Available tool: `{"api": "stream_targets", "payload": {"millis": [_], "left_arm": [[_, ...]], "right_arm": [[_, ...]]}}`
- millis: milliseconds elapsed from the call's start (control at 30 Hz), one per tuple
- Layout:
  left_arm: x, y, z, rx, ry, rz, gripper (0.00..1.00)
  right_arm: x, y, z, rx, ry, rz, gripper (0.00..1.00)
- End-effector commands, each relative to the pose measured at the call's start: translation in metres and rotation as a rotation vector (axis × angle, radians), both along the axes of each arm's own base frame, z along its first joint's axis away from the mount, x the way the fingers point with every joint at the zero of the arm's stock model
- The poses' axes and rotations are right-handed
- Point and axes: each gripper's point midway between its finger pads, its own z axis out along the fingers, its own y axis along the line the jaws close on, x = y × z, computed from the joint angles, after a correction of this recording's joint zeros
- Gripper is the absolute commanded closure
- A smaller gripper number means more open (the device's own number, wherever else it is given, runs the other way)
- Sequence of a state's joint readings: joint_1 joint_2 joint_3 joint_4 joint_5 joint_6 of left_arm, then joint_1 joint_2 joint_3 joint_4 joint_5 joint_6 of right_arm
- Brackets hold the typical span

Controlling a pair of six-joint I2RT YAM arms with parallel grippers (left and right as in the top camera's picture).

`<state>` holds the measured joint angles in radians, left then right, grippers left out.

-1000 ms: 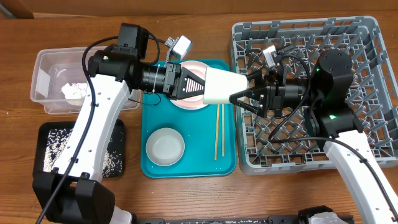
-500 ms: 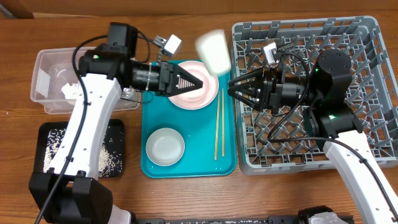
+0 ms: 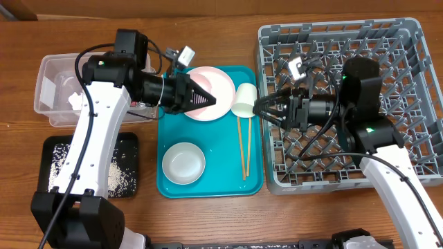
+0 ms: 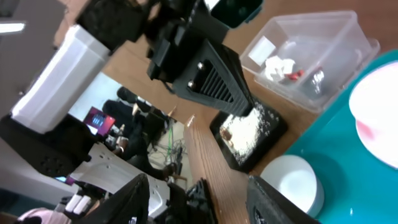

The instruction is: Sort waste into correct bins and load items into the dishwasher

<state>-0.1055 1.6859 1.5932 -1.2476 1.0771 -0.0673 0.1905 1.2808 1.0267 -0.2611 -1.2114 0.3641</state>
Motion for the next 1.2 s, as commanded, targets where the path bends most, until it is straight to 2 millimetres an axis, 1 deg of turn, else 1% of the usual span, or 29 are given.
{"api": "stream_targets", "payload": {"millis": [0, 33, 100, 133, 167, 200, 267, 333, 367, 400, 433, 467, 600, 633, 667, 767, 900, 933, 1033, 1167], "left_arm": [[0.002, 0.009, -0.023, 0.193, -0.040, 0.006, 0.96], [0.001, 0.009, -0.028, 0.231, -0.037, 0.010, 0.95], [0.002, 0.008, -0.037, 0.301, -0.021, 0.029, 0.90], [0.003, 0.008, -0.041, 0.332, -0.015, 0.041, 0.87], [0.004, 0.006, -0.046, 0.375, -0.008, 0.061, 0.84], [0.006, 0.005, -0.050, 0.406, -0.006, 0.077, 0.80], [0.009, -0.001, -0.057, 0.464, -0.013, 0.107, 0.67], [0.013, -0.006, -0.064, 0.515, -0.029, 0.136, 0.50], [0.015, -0.010, -0.069, 0.544, -0.038, 0.158, 0.37], [0.016, -0.013, -0.072, 0.561, -0.043, 0.174, 0.27], [0.018, -0.016, -0.075, 0.577, -0.047, 0.194, 0.24], [0.021, -0.024, -0.082, 0.599, -0.055, 0.232, 0.23], [0.027, -0.041, -0.100, 0.604, -0.050, 0.335, 0.21], [0.028, -0.045, -0.104, 0.593, -0.042, 0.353, 0.21], [0.029, -0.051, -0.109, 0.568, -0.030, 0.380, 0.23], [0.034, -0.062, -0.123, 0.499, 0.024, 0.476, 0.29], [0.045, -0.068, -0.141, 0.398, 0.082, 0.597, 0.38], [0.047, -0.069, -0.145, 0.370, 0.102, 0.630, 0.42], [0.051, -0.071, -0.158, 0.304, 0.168, 0.709, 0.49], [0.054, -0.075, -0.179, 0.255, 0.273, 0.787, 0.51]], "right_arm": [[0.013, -0.005, -0.008, -0.083, -0.070, -0.090, 0.46], [0.019, -0.009, -0.017, -0.125, -0.053, -0.138, 0.44], [0.034, -0.021, -0.038, -0.227, -0.021, -0.254, 0.40], [0.041, -0.029, -0.049, -0.284, -0.001, -0.321, 0.36], [0.050, -0.042, -0.062, -0.360, 0.018, -0.408, 0.30], [0.056, -0.052, -0.071, -0.416, 0.031, -0.470, 0.23], [0.065, -0.075, -0.087, -0.532, 0.051, -0.591, 0.18], [0.071, -0.098, -0.101, -0.644, 0.068, -0.699, 0.12], [0.072, -0.109, -0.106, -0.694, 0.074, -0.745, 0.10], [0.072, -0.120, -0.111, -0.745, 0.080, -0.789, 0.08], [0.072, -0.131, -0.115, -0.796, 0.086, -0.832, 0.05], [0.070, -0.147, -0.120, -0.870, 0.096, -0.889, 0.01], [0.065, -0.184, -0.127, -1.041, 0.101, -1.017, 0.00], [0.064, -0.188, -0.127, -1.059, 0.101, -1.031, 0.00], [0.064, -0.190, -0.127, -1.068, 0.100, -1.039, 0.00], [0.065, -0.190, -0.126, -1.064, 0.096, -1.042, 0.00], [0.065, -0.190, -0.126, -1.063, 0.095, -1.042, 0.00], [0.065, -0.190, -0.126, -1.063, 0.095, -1.042, 0.00], [0.065, -0.190, -0.126, -1.063, 0.096, -1.041, 0.00], [0.065, -0.190, -0.126, -1.063, 0.096, -1.041, 0.00]]}}
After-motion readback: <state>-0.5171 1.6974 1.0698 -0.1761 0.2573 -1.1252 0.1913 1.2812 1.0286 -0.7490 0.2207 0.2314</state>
